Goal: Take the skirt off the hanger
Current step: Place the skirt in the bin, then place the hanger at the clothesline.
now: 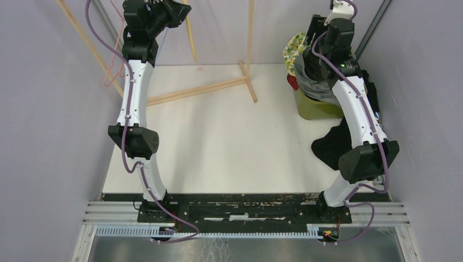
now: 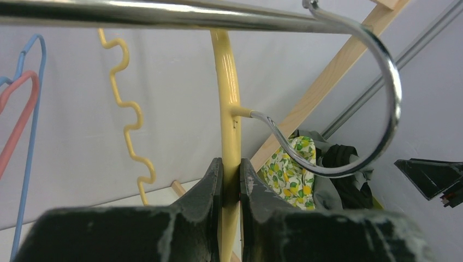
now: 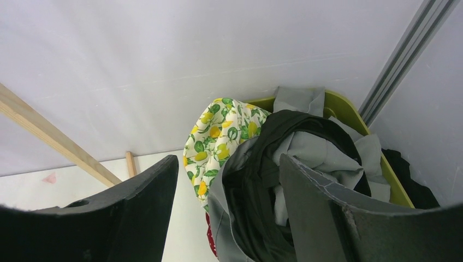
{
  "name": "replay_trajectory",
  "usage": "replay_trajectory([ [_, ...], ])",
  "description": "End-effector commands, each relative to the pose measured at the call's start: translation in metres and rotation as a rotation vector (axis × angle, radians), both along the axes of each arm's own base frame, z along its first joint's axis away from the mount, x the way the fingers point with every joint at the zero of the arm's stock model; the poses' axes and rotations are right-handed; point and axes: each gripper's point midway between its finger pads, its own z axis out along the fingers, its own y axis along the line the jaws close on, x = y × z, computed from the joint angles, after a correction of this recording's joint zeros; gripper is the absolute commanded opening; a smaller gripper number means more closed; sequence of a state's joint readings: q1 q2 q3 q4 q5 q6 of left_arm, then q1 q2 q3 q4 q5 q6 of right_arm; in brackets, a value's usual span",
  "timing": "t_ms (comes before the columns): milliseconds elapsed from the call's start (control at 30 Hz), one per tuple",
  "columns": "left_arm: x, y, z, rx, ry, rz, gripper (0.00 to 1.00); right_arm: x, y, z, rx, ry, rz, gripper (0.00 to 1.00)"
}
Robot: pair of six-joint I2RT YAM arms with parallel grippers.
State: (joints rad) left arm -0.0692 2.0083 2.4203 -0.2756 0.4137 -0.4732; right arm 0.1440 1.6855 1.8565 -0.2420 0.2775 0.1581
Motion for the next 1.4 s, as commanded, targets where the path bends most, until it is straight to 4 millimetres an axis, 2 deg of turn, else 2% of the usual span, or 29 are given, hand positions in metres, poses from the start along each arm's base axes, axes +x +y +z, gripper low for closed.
replay_trajectory([
  [0, -0.005, 0.017, 0.026, -0.053, -0.06, 0.023, 0.03, -0.013, -0.003, 0.036, 0.011, -0.1, -0.015, 0.74],
  [233, 0.012, 0.041, 0.015, -0.115, -0.018, 0.063, 0.03, -0.012, 0.001, 0.041, 0.027, -0.114, 0.002, 0.73],
  [367, 0.015, 0.05, 0.021, -0.144, -0.024, 0.068, 0.03, -0.012, 0.002, 0.043, 0.033, -0.12, 0.004, 0.72],
  [500, 0.016, 0.059, 0.012, -0.188, 0.04, 0.033, 0.03, -0.014, 0.001, 0.048, 0.039, -0.131, 0.003, 0.72],
  [567, 0.011, 0.064, 0.009, -0.196, 0.071, 0.018, 0.03, -0.016, 0.001, 0.05, 0.041, -0.137, 0.002, 0.72],
  [867, -0.016, 0.092, 0.019, -0.258, 0.131, -0.057, 0.03, -0.015, 0.011, 0.051, 0.042, -0.147, 0.025, 0.71],
  [1067, -0.022, 0.095, 0.001, -0.2, 0.197, -0.009, 0.03, -0.014, 0.021, 0.054, 0.034, -0.158, 0.047, 0.7],
  [1267, -0.043, 0.094, 0.005, -0.142, 0.196, 0.004, 0.03, -0.011, 0.034, 0.048, 0.034, -0.149, 0.069, 0.7],
  [1367, -0.047, 0.091, 0.002, -0.14, 0.208, -0.014, 0.03, -0.01, 0.04, 0.045, 0.031, -0.143, 0.083, 0.7],
])
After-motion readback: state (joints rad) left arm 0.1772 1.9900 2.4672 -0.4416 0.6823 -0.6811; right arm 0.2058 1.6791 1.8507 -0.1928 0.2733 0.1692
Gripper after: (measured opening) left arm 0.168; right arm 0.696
